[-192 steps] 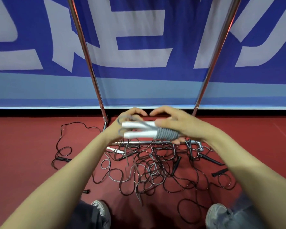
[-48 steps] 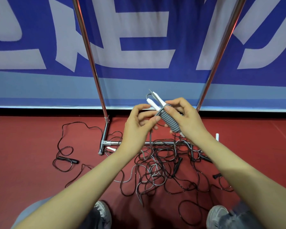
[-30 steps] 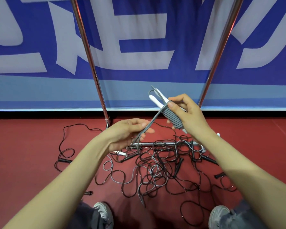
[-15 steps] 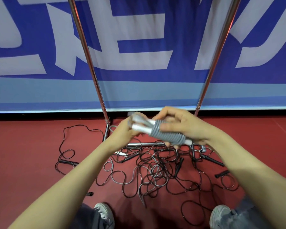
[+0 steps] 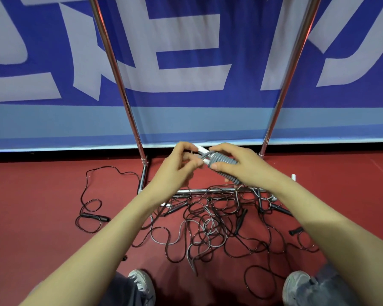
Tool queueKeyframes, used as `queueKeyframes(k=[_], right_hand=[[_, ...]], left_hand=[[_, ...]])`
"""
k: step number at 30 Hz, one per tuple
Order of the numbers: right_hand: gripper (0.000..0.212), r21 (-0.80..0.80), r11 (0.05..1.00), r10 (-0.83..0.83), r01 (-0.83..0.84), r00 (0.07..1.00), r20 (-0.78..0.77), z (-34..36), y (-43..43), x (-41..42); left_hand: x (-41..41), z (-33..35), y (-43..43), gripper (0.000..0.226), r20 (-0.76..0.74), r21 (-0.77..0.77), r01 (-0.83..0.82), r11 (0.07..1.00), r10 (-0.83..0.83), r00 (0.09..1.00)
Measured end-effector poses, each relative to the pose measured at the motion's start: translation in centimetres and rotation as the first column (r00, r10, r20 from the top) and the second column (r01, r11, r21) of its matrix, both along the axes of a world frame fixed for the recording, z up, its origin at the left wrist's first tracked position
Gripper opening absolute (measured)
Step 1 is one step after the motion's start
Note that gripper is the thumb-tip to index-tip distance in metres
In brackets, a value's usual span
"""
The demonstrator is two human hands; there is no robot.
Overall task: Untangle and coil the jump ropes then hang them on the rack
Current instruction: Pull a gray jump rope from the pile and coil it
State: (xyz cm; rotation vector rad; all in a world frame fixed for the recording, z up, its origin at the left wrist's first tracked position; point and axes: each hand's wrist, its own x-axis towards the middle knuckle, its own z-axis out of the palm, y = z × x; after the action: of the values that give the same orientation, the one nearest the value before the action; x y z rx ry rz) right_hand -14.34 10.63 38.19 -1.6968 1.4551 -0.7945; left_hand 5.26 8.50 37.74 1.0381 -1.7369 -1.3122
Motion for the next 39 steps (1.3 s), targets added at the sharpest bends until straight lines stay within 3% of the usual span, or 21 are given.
queueKeyframes(k=[3, 6, 8, 14, 16, 21, 26, 30, 33, 36, 39], right_hand=[[0.028, -0.094, 0.989, -0.108, 0.113, 0.993, 0.057, 0.0, 0.2, 0.2], [0.025, -0.072, 0.978, -0.182, 0.198, 0.967, 0.179, 0.6, 0.1, -0.6], [0.025, -0.032, 0.979, -0.185, 0.200, 0.947, 0.261, 1.0, 0.0, -1.2], [0.024, 0.012, 0.986, -0.157, 0.167, 0.893, 0.423, 1.4, 0.1, -1.5], [0.025, 0.027, 0.988, -0.150, 0.155, 0.878, 0.455, 1.5, 0.0, -1.7], [0.028, 0.045, 0.993, -0.113, 0.105, 0.854, 0.508, 1.7, 0.2, -1.6], [0.036, 0.054, 0.997, 0.023, -0.057, 0.869, 0.494, 1.9, 0.9, -1.1], [0.039, 0.141, 0.960, 0.135, -0.241, 0.842, 0.522, 1.6, 1.4, -0.6], [0.039, 0.250, 0.889, 0.218, -0.384, 0.834, 0.506, 1.0, 1.3, -0.6], [0.037, 0.413, 0.803, 0.288, -0.429, 0.886, 0.363, 0.6, 1.3, -0.6], [0.048, 0.510, 0.800, 0.331, -0.316, 0.941, 0.063, -0.3, 1.2, -0.2]], left_hand=[[-0.5, -0.3, 0.3, 0.020, -0.112, 0.203, -0.016, 0.979, 0.040, 0.993], [-0.2, -0.4, 0.1, 0.014, -0.164, 0.297, -0.048, 0.954, 0.100, 0.981], [0.1, -0.4, -0.3, 0.005, -0.213, 0.366, -0.041, 0.930, 0.127, 0.969], [0.3, -0.3, -0.9, 0.013, -0.394, 0.515, 0.095, 0.852, 0.137, 0.909], [0.4, -0.3, -1.0, 0.007, -0.380, 0.506, 0.113, 0.855, 0.103, 0.919], [1.0, -0.7, -1.6, 0.018, -0.303, 0.486, 0.123, 0.865, 0.035, 0.952], [1.2, -1.4, -2.1, 0.012, -0.101, 0.213, -0.067, 0.975, 0.090, 0.991], [0.6, -1.6, -1.6, 0.018, -0.030, 0.020, -0.090, 0.996, 0.091, 0.995], [0.5, -1.5, -1.6, 0.030, 0.028, -0.016, -0.059, 0.998, 0.059, 0.998], [1.0, -1.3, -1.9, 0.028, 0.033, 0.068, 0.048, 0.997, -0.050, 0.998], [0.6, -0.9, -1.9, 0.034, 0.111, 0.042, 0.067, 0.997, -0.071, 0.991]])
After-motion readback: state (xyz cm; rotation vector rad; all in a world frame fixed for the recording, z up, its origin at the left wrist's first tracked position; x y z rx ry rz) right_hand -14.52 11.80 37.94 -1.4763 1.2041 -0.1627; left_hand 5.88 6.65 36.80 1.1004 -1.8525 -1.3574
